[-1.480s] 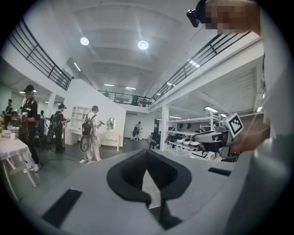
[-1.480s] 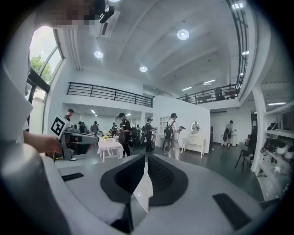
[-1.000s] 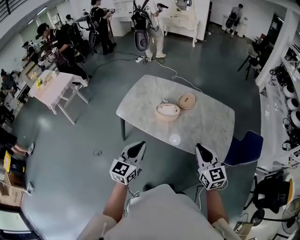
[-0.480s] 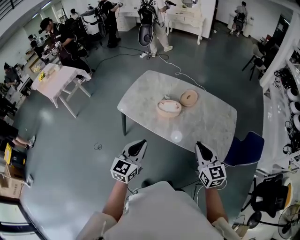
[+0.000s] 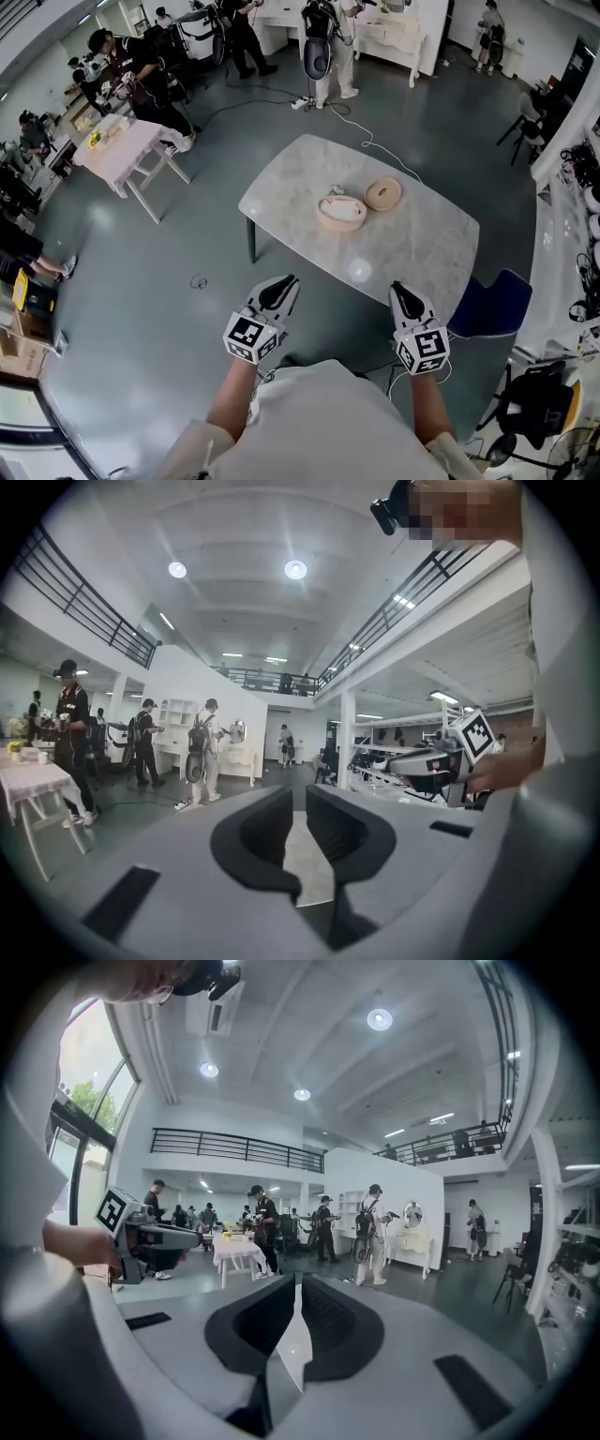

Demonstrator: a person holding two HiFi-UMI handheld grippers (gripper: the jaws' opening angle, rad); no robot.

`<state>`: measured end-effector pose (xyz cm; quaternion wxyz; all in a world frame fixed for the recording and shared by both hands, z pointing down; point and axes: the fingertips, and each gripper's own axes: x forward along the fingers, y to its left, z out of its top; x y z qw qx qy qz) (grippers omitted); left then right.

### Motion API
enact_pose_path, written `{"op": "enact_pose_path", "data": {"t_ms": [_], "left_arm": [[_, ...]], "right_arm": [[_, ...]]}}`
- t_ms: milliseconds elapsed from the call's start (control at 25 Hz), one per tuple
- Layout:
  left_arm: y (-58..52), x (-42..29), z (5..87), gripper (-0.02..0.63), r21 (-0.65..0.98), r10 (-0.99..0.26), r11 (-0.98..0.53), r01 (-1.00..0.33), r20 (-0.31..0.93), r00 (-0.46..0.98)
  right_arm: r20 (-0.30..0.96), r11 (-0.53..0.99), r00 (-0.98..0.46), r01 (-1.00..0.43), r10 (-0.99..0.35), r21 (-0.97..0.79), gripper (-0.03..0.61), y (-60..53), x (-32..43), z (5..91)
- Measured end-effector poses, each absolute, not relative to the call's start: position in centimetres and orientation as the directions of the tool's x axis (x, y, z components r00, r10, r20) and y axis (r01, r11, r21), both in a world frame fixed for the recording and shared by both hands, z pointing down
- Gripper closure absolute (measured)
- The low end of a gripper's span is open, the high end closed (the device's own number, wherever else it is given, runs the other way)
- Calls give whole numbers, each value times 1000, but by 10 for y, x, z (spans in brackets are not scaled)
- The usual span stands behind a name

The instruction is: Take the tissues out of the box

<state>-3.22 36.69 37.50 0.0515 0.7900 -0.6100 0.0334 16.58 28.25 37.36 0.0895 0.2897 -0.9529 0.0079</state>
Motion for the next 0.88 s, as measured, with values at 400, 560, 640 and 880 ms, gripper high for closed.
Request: {"op": "enact_pose_path", "data": {"t_ms": [400,560,640,880], "left_arm": [[358,-5,382,545,57,-965,-229,-972,121,234],[353,2,385,545,59,-968,-215,-975,120,221],[351,2,391,545,66,-968,-206,-976,131,213],[340,-5,396,545,70,-965,-203,-977,154,212]], "right_arm": [[192,843,-826,-537,-530,19,532,264,188,385],[200,846,-827,-533,-525,12,532,257,196,393],[204,846,-827,-534,-524,7,532,254,198,397],[222,831,-814,-556,-537,-29,532,236,194,408]]}}
